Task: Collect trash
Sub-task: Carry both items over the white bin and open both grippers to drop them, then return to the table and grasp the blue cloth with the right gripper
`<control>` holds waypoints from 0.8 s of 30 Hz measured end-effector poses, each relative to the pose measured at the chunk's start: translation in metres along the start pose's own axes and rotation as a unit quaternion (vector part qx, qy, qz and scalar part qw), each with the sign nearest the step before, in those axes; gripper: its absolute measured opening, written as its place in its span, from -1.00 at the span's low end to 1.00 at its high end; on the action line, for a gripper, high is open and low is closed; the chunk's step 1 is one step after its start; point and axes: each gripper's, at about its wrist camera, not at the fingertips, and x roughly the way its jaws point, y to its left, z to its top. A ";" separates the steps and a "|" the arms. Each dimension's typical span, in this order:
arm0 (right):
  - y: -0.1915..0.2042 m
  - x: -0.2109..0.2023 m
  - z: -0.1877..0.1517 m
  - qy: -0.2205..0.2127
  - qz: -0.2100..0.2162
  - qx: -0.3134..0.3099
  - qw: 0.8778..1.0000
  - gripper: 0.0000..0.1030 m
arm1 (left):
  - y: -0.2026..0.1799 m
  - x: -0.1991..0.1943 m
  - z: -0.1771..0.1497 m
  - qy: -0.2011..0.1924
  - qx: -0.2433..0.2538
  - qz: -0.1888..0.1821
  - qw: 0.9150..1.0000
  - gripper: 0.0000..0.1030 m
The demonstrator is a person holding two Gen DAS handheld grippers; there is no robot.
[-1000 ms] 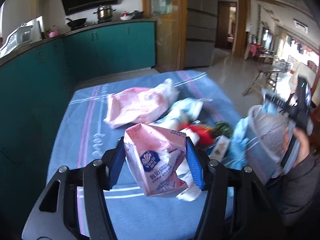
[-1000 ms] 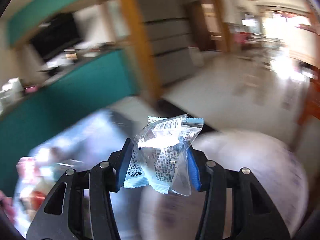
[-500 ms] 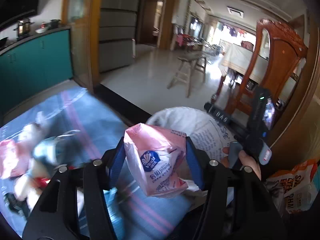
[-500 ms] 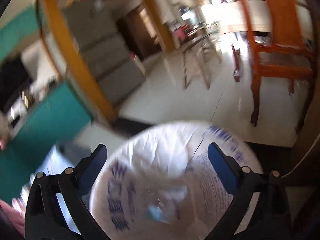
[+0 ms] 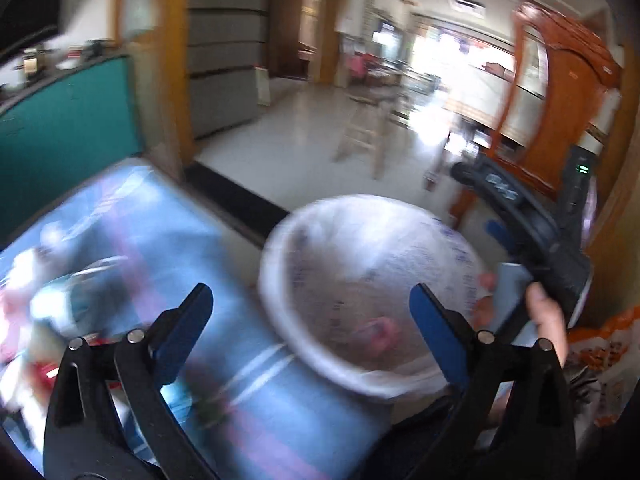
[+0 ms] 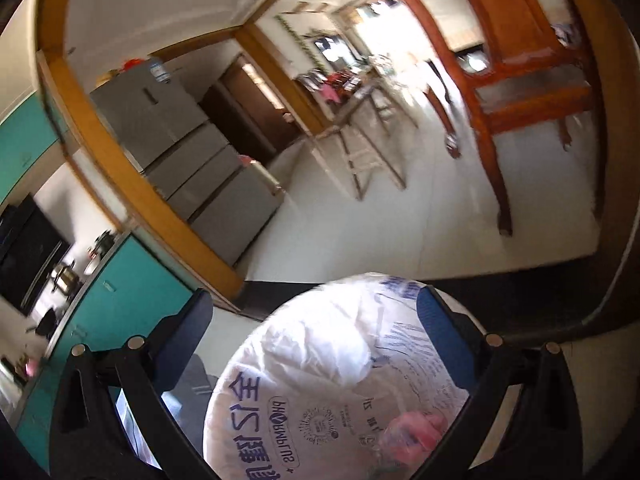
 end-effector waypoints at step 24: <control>0.256 -0.027 -0.113 0.179 0.357 -0.395 0.827 0.93 | 0.193 -0.167 -0.106 -0.016 -0.195 0.274 0.942 0.93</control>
